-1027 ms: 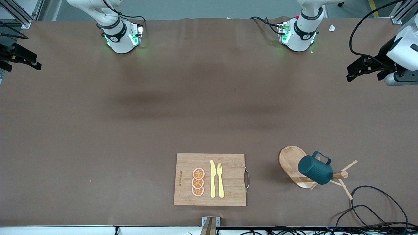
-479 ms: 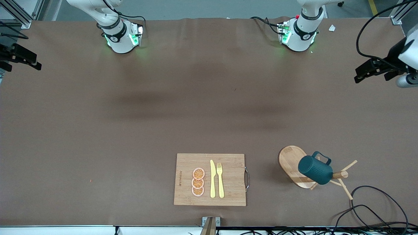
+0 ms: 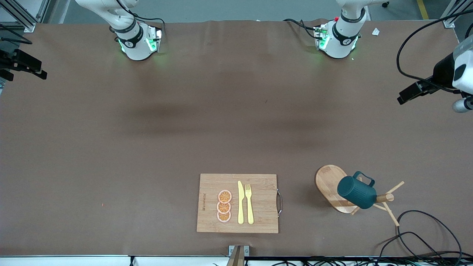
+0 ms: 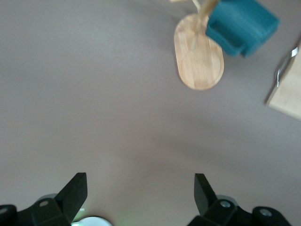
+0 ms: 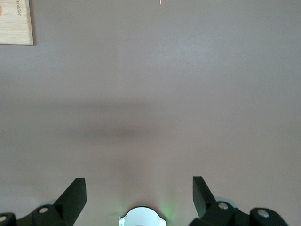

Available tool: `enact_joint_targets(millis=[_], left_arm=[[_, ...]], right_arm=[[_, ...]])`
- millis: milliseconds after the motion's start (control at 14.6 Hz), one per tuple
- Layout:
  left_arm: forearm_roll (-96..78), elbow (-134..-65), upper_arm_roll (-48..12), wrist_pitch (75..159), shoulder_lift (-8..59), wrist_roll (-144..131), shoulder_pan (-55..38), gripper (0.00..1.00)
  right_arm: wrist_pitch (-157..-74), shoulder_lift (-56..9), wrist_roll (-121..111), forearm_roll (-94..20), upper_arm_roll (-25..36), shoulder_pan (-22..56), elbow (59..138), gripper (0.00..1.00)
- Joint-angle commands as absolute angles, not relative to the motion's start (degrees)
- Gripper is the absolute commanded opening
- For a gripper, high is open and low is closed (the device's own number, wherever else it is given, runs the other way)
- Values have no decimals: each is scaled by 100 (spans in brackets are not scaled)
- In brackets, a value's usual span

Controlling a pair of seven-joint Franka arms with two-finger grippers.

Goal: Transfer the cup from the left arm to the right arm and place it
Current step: 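Move the left gripper toward the teal mug on the wooden stand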

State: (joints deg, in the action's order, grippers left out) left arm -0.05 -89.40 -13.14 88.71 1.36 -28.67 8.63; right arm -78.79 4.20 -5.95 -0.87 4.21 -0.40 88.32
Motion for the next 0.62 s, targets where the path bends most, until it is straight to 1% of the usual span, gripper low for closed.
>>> enact_joint_targets(millis=[0, 205, 548], left_arm=[[-105, -8833, -1318, 9288, 474, -3934, 870, 100], [-412, -8816, -1318, 9869, 711, -4998, 888, 100], [-870, -8815, -1310, 10370, 1194, -6168, 896, 100]], right_arm=[[-7857, 554, -554, -97, 387, -79, 8930, 100], [-7857, 554, -562, -97, 387, -79, 8930, 100], [-7840, 554, -571, -97, 387, -79, 8930, 100]])
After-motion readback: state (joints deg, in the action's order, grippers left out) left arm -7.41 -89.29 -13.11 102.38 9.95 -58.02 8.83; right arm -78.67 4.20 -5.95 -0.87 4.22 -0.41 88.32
